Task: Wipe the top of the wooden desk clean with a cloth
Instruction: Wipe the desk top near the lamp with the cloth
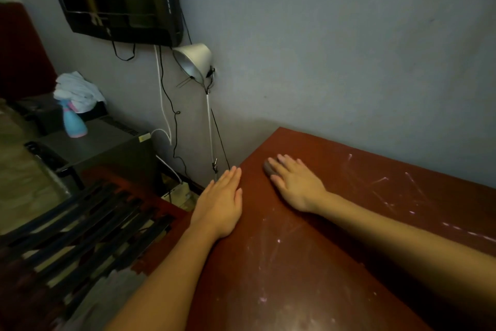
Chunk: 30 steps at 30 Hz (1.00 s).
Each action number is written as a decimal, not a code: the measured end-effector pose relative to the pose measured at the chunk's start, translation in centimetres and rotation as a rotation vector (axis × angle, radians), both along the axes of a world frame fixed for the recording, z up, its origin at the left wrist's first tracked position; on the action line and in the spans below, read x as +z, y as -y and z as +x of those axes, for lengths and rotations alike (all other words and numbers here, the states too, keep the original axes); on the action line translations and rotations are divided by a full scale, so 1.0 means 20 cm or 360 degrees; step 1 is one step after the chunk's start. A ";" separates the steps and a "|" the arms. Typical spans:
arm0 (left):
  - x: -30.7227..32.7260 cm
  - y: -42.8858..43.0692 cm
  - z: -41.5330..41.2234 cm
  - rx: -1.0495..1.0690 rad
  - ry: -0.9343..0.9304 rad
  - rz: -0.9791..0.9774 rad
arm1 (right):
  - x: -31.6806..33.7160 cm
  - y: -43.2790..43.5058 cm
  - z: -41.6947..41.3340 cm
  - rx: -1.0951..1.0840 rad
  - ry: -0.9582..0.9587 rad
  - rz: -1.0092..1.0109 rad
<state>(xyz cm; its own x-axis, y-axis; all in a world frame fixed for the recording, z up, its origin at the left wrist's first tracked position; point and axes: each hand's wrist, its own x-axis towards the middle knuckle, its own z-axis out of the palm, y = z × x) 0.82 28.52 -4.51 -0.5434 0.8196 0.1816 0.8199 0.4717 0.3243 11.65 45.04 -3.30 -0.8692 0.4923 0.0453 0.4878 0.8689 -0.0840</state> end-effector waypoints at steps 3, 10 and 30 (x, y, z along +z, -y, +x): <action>0.01 0.00 0.01 0.0039 0.0006 0.0025 | -0.01 0.11 -0.14 0.0176 -0.0050 -0.0018; 0.01 0.00 0.01 0.0045 -0.0002 0.0009 | 0.02 -0.12 -0.42 0.0075 -0.0017 -0.0148; 0.01 0.00 0.01 0.0028 -0.0005 -0.0058 | -0.02 0.33 -0.02 0.0149 -0.0135 -0.0071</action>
